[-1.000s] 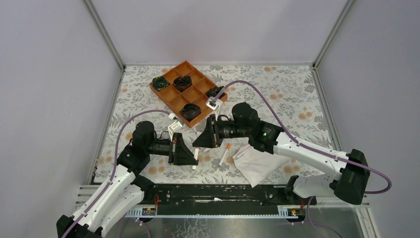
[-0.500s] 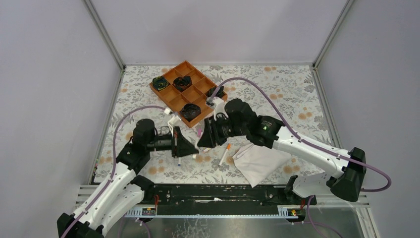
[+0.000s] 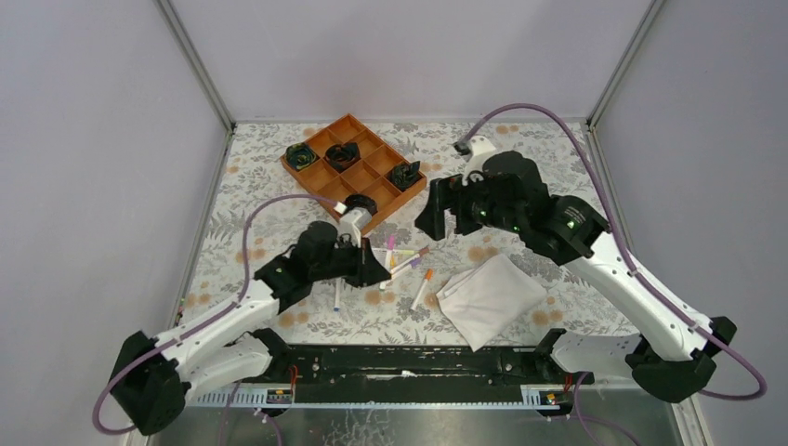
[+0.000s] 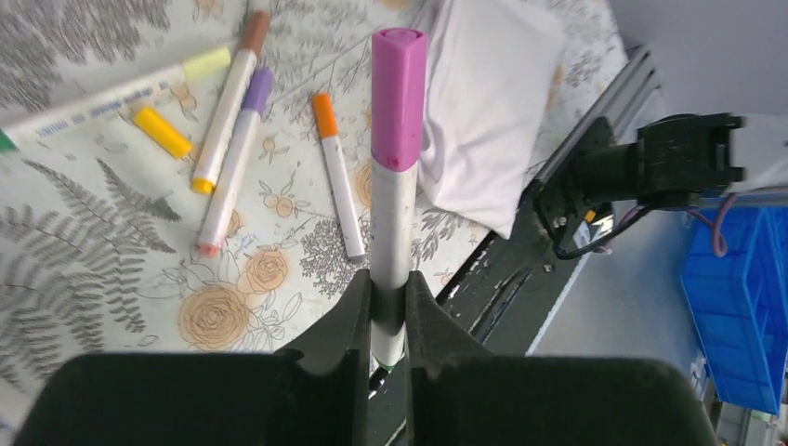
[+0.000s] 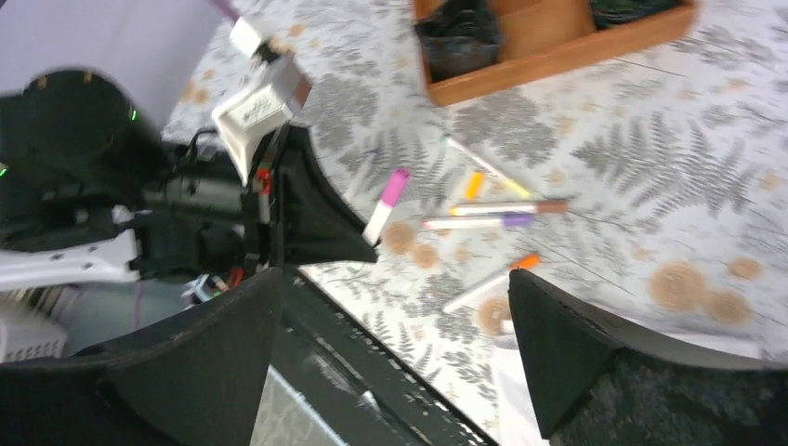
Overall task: Insert the pens into the pen caps
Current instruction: Press the pen cap onto the pen, then place the pen at the center of the board.
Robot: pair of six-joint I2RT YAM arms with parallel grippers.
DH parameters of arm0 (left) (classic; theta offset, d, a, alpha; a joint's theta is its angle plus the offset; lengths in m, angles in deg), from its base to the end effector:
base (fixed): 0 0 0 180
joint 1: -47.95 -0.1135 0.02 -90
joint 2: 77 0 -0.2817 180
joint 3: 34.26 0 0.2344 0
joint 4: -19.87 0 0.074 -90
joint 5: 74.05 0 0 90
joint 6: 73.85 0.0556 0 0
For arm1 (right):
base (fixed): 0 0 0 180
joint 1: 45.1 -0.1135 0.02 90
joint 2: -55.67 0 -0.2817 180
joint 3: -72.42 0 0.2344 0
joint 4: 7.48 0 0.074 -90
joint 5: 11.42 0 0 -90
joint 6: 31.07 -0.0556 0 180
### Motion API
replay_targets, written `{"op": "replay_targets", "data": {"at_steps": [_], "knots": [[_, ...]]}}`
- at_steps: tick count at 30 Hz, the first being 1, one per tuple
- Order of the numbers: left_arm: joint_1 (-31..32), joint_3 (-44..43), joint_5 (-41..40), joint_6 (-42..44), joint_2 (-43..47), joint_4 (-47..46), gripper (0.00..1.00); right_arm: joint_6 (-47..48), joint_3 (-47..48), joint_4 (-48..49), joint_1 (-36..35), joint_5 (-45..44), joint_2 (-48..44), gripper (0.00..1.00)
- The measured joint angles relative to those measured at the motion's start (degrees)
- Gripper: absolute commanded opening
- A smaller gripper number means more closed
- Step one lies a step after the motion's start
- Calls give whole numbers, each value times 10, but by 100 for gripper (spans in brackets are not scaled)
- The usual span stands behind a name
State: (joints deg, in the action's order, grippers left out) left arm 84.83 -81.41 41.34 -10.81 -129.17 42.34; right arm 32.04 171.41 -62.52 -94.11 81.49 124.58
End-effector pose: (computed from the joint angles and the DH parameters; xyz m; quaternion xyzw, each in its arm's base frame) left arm 0.1384 -0.1337 0.2581 0.1857 0.8210 -0.4271 0.3303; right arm 0.1546 0.1822 0.4392 -0.1751 0.8247 0.3474 0.4106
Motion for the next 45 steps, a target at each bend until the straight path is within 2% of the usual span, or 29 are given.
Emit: {"op": "replay_targets", "data": {"at_steps": [3, 7, 17, 22, 25, 34, 37, 40, 41, 45], "knots": [[49, 0, -52, -27, -58, 3, 1, 7, -37, 3, 47, -11, -22, 97], [78, -1, -105, -58, -136, 5, 1, 7, -114, 4, 88, -12, -26, 97], [123, -53, -163, -90, -291, 0, 5, -15, -203, 9, 101, -14, -64, 97], [134, -74, -181, -98, -330, -3, 9, -30, -220, 16, 102, -16, -89, 96], [136, -82, -186, -100, -345, -3, 14, -36, -228, 18, 102, -18, -92, 96], [142, -85, -195, -106, -359, -3, 36, -46, -243, 21, 102, -19, -96, 96], [142, -85, -200, -108, -353, -3, 41, -48, -244, 22, 102, -19, -97, 96], [142, -83, -212, -108, -327, -3, 47, -49, -245, 23, 102, -19, -101, 96], [142, -83, -218, -108, -314, -2, 52, -49, -245, 23, 102, -19, -104, 96], [142, -74, -255, -111, -227, -2, 63, -48, -247, 24, 102, -19, -115, 96]]}}
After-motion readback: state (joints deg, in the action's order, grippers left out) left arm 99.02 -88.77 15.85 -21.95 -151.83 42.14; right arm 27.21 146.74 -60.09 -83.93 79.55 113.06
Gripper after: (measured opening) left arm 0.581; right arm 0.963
